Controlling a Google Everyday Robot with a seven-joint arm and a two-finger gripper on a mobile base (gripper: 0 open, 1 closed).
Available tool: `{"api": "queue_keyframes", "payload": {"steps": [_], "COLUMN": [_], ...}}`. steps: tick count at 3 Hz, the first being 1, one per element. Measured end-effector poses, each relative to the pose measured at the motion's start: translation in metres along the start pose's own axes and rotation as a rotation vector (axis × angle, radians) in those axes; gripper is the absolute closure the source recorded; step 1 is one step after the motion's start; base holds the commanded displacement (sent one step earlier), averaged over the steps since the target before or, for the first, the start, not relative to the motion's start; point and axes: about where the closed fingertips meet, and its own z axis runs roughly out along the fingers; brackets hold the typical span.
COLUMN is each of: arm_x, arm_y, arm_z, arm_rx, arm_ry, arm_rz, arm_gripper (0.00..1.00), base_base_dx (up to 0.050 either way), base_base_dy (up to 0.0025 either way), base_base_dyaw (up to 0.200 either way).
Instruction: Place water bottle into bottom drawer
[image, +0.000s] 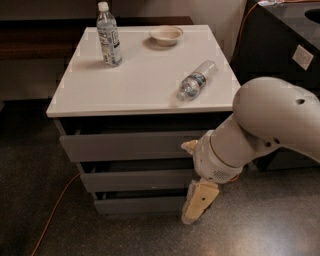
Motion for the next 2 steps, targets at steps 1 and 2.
{"api": "queue_keyframes", "payload": {"steps": [1, 2], "arm_x": [0.0004, 0.0004], "arm_y": [0.0027, 0.0027], "arm_z": [0.0053, 0.0053], "arm_rx": [-0.002, -0.002], "arm_ry": [0.002, 0.002], "arm_rz": [-0.006, -0.006], "arm_gripper": [0.00, 0.00], "base_base_dx": [-0.049, 0.000], "base_base_dy": [0.00002, 0.00000], "base_base_dyaw": [0.000, 0.000]}}
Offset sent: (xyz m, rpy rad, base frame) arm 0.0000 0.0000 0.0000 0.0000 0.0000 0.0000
